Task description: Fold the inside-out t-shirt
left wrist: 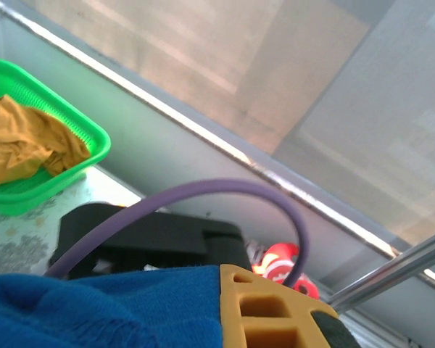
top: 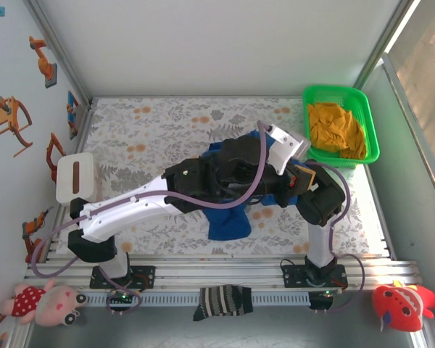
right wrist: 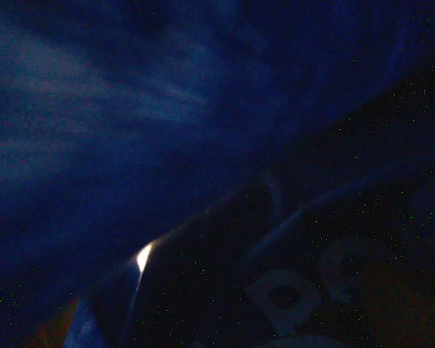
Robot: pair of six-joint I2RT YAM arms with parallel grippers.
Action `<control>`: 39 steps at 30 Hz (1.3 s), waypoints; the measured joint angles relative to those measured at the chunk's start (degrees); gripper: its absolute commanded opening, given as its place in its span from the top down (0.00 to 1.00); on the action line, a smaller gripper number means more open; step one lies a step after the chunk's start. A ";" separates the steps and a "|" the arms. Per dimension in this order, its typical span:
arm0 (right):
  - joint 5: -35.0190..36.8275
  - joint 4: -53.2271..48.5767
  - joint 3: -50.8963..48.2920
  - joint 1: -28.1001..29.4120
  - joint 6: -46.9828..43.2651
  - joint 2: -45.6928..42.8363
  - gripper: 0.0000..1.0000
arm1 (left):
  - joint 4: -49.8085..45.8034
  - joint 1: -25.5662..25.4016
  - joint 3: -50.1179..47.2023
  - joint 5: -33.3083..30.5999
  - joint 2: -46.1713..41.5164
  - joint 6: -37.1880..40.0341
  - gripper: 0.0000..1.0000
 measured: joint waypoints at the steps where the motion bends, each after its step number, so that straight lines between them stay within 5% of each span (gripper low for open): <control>1: 0.20 -0.13 0.17 0.00 0.37 0.07 0.01 | -0.04 -0.09 1.14 0.39 0.44 -0.04 1.00; 11: 9.99 -19.54 7.28 0.02 6.43 0.00 0.01 | 2.91 -0.13 -2.54 0.48 -1.14 -0.11 1.00; 17: 13.68 -31.76 11.89 0.07 9.29 0.85 0.12 | 9.18 0.63 -11.65 0.15 -5.16 -1.75 1.00; 22: 14.78 -38.80 16.61 0.07 9.57 3.65 0.36 | 12.81 1.66 -15.56 -0.94 -7.65 -2.95 1.00; 25: 14.99 -40.44 18.14 0.04 9.27 4.98 0.67 | 14.40 2.03 -17.18 -1.53 -8.66 -3.34 1.00; 27: 14.75 -40.28 18.64 -0.02 8.44 5.70 0.99 | 15.34 2.29 -18.84 -2.01 -9.57 -3.80 1.00; 34: 7.96 -31.47 15.93 -0.72 4.44 5.68 1.00 | 18.99 6.27 -28.87 -3.69 -16.15 -6.84 1.00; 39: -0.09 -25.83 10.64 -1.01 -0.83 2.89 1.00 | 20.79 18.29 -41.59 -5.86 -27.54 -11.80 1.00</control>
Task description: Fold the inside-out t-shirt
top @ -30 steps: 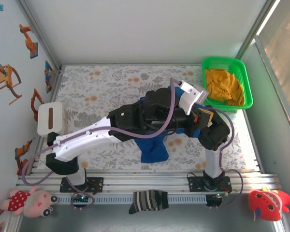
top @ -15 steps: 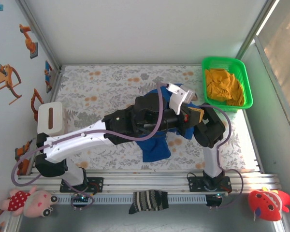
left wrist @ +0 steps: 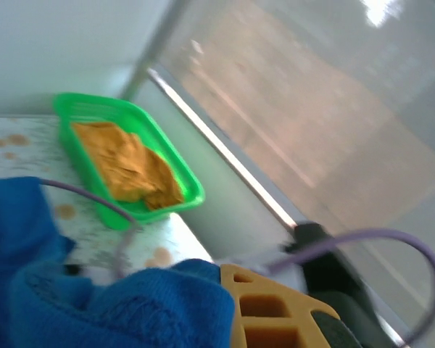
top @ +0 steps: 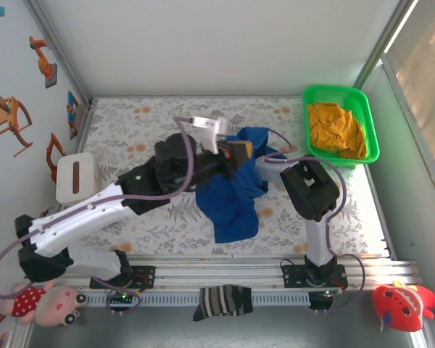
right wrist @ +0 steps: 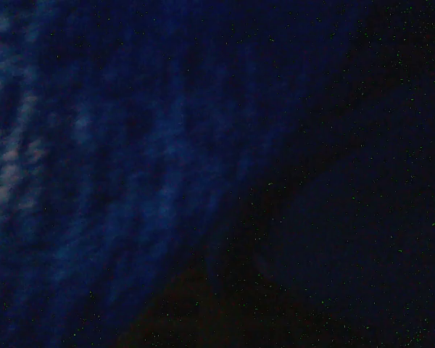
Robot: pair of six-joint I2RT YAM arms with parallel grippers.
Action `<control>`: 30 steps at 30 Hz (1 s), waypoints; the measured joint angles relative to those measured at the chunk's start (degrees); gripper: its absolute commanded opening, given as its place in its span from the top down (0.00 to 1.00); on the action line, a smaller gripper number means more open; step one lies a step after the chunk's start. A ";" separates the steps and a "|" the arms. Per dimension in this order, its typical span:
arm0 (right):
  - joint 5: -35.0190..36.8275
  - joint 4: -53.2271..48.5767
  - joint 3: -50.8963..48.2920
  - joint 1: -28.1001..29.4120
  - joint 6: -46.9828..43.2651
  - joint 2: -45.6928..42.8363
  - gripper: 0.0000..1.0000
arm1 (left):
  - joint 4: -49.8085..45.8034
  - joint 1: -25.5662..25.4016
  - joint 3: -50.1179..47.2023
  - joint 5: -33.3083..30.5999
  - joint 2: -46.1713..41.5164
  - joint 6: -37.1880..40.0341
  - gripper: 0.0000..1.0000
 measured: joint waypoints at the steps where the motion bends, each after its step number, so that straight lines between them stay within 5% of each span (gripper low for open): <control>1: -2.27 0.42 -1.05 0.00 -1.16 -0.74 1.00 | 0.13 4.13 -2.84 -0.66 -2.64 -1.46 1.00; 6: -10.78 0.96 -4.63 0.22 -5.29 -5.97 1.00 | -1.92 24.85 -14.32 -1.99 -11.58 -7.85 1.00; 10: -15.26 1.01 -4.87 0.26 -7.34 -13.77 1.00 | -2.89 40.13 -22.49 1.68 -10.80 -12.11 1.00; 17: -20.28 -0.24 -1.84 0.26 -8.00 -25.66 1.00 | -4.09 49.27 -26.93 7.78 4.70 -13.62 1.00; 20: -21.05 -1.84 1.66 0.09 -8.15 -28.24 1.00 | -4.22 49.53 -25.88 10.78 11.72 -12.20 0.52; 22: -21.03 -2.40 4.39 -0.44 -8.24 -29.24 1.00 | -4.35 49.64 -24.28 13.05 15.76 -10.82 0.30; 25: -20.55 -1.33 6.58 -2.08 -8.37 -30.40 1.00 | -4.61 49.16 -23.52 14.62 16.44 -8.96 0.15; 30: -20.17 7.32 3.23 -4.66 -5.31 -30.18 1.00 | -5.73 43.91 -23.58 13.14 5.66 -8.07 0.06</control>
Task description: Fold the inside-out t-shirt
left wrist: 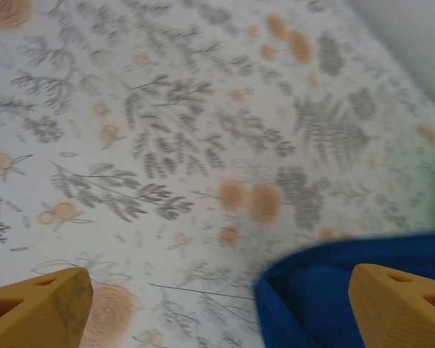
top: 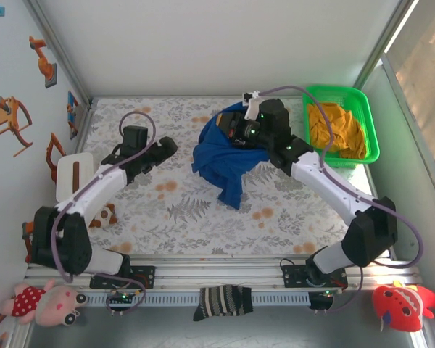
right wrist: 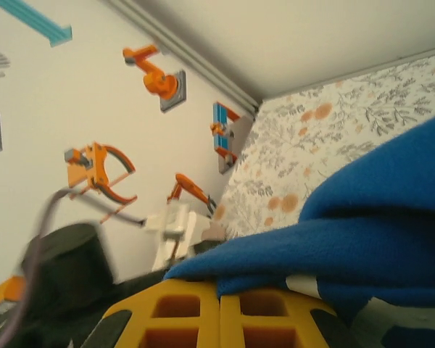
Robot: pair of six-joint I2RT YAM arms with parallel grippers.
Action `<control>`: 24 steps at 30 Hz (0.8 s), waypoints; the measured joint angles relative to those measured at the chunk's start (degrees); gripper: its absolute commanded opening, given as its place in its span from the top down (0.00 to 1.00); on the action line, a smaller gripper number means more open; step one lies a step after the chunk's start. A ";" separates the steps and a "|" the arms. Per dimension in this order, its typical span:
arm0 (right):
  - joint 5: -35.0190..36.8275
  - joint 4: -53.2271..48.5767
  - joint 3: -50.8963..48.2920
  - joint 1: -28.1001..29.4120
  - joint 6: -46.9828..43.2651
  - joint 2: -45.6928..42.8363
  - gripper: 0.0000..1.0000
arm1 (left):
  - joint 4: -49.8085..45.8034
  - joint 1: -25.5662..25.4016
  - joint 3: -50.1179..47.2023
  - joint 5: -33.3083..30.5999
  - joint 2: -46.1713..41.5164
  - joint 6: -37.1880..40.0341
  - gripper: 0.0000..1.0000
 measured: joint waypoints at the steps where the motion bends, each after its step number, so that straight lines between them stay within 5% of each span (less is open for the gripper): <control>1: -0.04 2.29 -1.11 -0.37 1.05 0.63 1.00 | 0.48 -1.92 -0.13 -0.81 -3.04 -0.35 0.05; 6: 0.00 9.84 -4.15 -0.96 5.42 6.05 1.00 | 6.34 -14.27 -2.05 -5.90 -11.65 -2.82 0.04; 10: 0.04 13.14 -6.08 -0.96 8.20 7.80 1.00 | 11.32 -21.11 -2.29 -9.92 -6.01 -4.15 0.04; 18: 0.42 16.39 -6.03 -1.33 11.82 7.28 1.00 | 16.90 -28.15 -2.21 -16.26 12.44 -7.54 0.15; 24: -1.09 16.70 -1.07 -2.89 15.98 6.05 1.00 | 16.59 -27.45 -4.87 -18.69 18.32 -8.20 0.14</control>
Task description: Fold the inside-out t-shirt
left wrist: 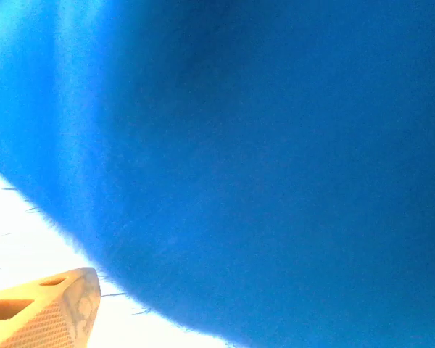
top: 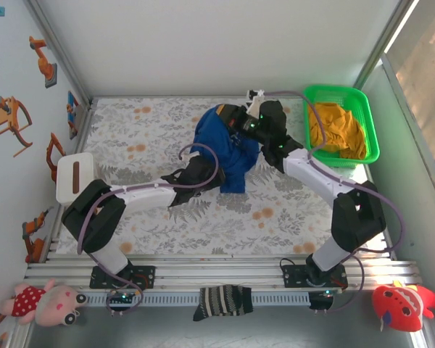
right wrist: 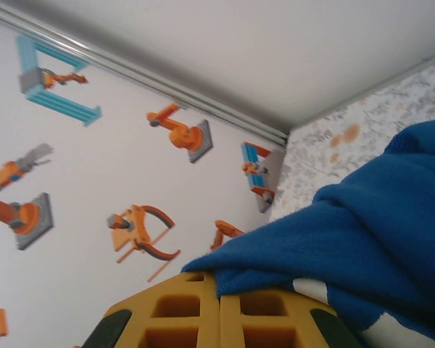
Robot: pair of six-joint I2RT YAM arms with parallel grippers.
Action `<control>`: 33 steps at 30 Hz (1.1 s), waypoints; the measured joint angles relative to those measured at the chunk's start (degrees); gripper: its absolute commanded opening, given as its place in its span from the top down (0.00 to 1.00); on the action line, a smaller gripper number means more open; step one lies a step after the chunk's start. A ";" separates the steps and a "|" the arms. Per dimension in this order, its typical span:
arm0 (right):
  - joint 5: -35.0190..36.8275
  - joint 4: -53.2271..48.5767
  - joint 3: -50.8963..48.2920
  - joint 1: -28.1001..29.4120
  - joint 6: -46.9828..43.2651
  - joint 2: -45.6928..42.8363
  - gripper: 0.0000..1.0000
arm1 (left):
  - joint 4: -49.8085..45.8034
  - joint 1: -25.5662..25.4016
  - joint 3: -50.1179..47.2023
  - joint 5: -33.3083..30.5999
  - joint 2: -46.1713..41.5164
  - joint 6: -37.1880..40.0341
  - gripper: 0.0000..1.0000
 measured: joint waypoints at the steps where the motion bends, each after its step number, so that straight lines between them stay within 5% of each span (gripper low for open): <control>1: -0.17 0.07 0.61 -0.26 0.42 -0.87 1.00 | -0.33 0.81 -1.01 -0.33 -0.15 0.04 0.14; 10: -1.55 -2.16 -3.50 -1.05 -2.12 -14.21 1.00 | -8.83 9.38 -5.62 -2.97 -17.16 6.51 0.09; 17: -1.97 -6.40 -14.36 -1.05 -4.98 -13.73 1.00 | -10.45 7.06 -4.81 -1.03 -31.87 11.19 0.07; 26: -2.32 -8.26 -16.59 -0.44 -4.98 -10.95 1.00 | -4.79 -8.57 0.55 -0.11 -18.08 14.40 0.06; 33: -1.03 -8.55 -16.59 1.27 -4.98 -11.56 1.00 | 0.02 -11.50 2.25 -4.13 -10.08 15.17 0.04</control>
